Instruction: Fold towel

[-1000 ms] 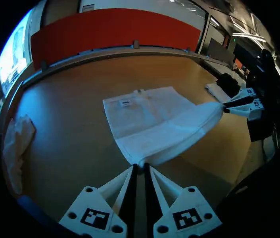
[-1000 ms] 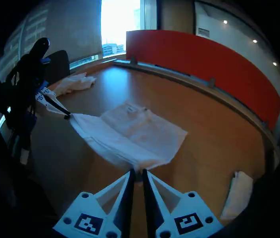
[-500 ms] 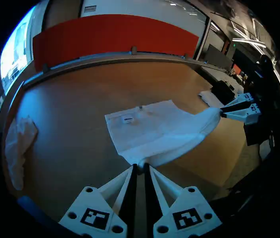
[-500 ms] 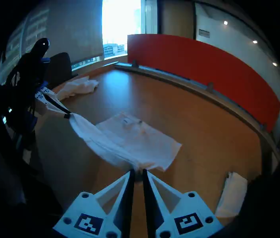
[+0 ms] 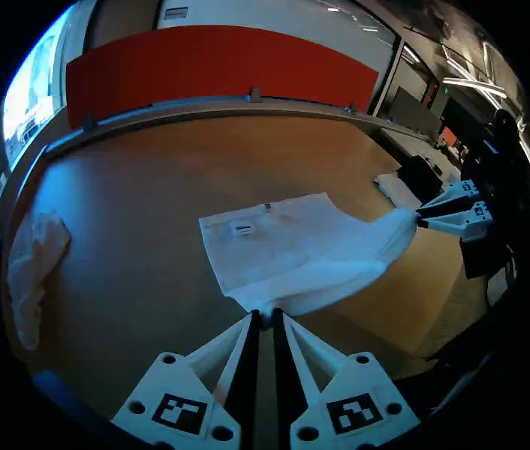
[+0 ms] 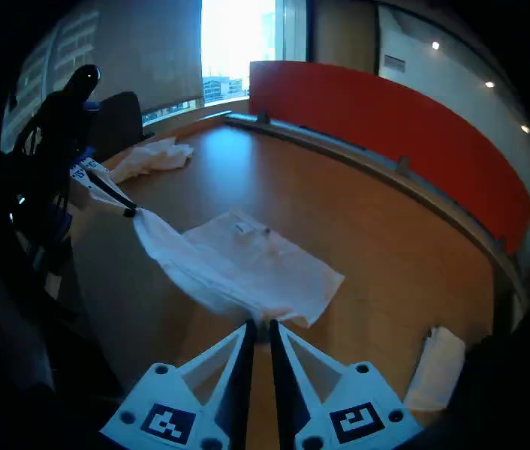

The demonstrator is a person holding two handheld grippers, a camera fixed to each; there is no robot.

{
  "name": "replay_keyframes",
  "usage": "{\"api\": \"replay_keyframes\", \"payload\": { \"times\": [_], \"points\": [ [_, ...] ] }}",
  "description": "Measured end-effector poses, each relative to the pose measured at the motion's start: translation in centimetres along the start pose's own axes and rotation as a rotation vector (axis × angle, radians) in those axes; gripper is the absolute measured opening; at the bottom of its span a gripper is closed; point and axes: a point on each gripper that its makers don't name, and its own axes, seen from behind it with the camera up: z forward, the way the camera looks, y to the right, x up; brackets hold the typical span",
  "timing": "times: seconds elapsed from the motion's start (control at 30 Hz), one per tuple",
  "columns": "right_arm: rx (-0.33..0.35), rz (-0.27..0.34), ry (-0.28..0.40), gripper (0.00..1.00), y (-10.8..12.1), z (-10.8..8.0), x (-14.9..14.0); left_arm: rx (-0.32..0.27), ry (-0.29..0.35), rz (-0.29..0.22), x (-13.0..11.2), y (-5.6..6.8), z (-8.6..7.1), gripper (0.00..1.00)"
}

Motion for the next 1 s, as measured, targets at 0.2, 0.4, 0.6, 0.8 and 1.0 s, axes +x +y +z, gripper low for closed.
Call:
{"api": "replay_keyframes", "payload": {
  "times": [0.2,0.4,0.6,0.8,1.0],
  "points": [
    [-0.002,-0.001,-0.01,0.15,0.4,0.5,-0.1,0.005,0.003,-0.003,0.4,-0.4,0.6,0.13],
    [-0.007,0.002,-0.024,0.15,1.5,1.7,0.0,0.011,0.015,-0.008,1.5,-1.3,1.8,0.13],
    [-0.021,0.008,-0.044,0.15,3.2,3.4,0.2,0.022,0.028,-0.011,3.0,-2.5,3.6,0.13],
    [-0.036,0.027,-0.057,0.15,4.9,5.2,0.6,0.028,0.026,-0.01,4.2,-3.6,5.5,0.13],
    [-0.035,0.041,-0.071,0.15,5.7,6.4,0.7,0.031,0.016,0.002,4.5,-4.1,6.8,0.13]
  ]
}}
